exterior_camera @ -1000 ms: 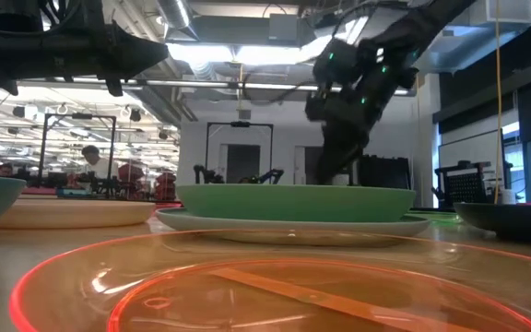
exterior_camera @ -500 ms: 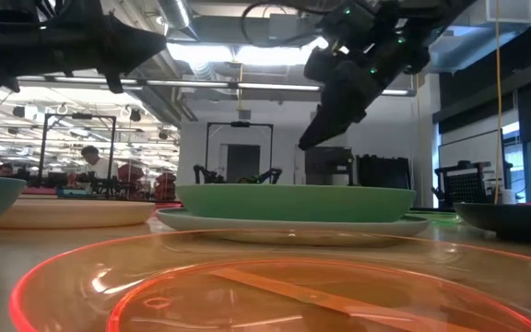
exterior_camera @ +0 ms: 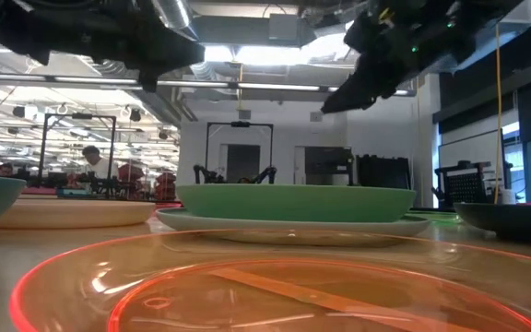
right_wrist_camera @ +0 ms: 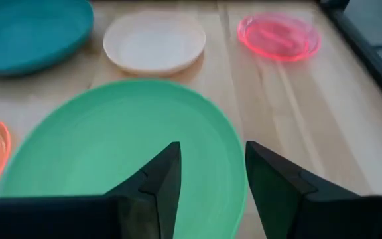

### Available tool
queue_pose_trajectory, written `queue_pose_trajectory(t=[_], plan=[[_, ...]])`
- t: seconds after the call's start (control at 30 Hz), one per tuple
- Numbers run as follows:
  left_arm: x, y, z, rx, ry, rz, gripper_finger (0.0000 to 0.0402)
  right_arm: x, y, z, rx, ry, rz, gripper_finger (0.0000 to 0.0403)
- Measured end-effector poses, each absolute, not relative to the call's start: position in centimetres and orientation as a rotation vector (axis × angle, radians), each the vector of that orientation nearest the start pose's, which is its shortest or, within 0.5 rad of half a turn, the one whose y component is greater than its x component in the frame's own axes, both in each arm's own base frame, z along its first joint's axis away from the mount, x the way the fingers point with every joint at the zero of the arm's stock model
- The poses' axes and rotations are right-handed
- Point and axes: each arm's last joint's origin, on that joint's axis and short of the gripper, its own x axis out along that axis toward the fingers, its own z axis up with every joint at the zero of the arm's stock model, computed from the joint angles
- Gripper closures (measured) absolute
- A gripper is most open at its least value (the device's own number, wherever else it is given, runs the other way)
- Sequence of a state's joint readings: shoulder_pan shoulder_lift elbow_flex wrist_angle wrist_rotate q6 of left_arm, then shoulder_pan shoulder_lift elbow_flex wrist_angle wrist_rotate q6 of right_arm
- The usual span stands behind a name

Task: Stack plastic plates
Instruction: Stack the dark green plate on top of the green plate

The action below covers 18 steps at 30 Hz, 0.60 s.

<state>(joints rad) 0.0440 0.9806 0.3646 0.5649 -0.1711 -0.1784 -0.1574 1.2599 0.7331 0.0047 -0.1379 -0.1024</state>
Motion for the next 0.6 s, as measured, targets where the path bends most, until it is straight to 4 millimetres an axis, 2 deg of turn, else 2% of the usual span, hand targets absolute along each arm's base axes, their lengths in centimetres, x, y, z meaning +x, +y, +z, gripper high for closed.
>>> queue_pose_trajectory(t=[0.23,0.6], plan=[[20.8,0.7,22.8,-0.199,0.054,0.190,0.0356,24.8,-3.5,24.7,-0.039,0.463,0.007,0.0244],[20.9,-0.2,22.2,-0.185,0.107,0.154,0.0356,24.3,-3.4,24.5,-0.037,0.470,0.013,0.0244]])
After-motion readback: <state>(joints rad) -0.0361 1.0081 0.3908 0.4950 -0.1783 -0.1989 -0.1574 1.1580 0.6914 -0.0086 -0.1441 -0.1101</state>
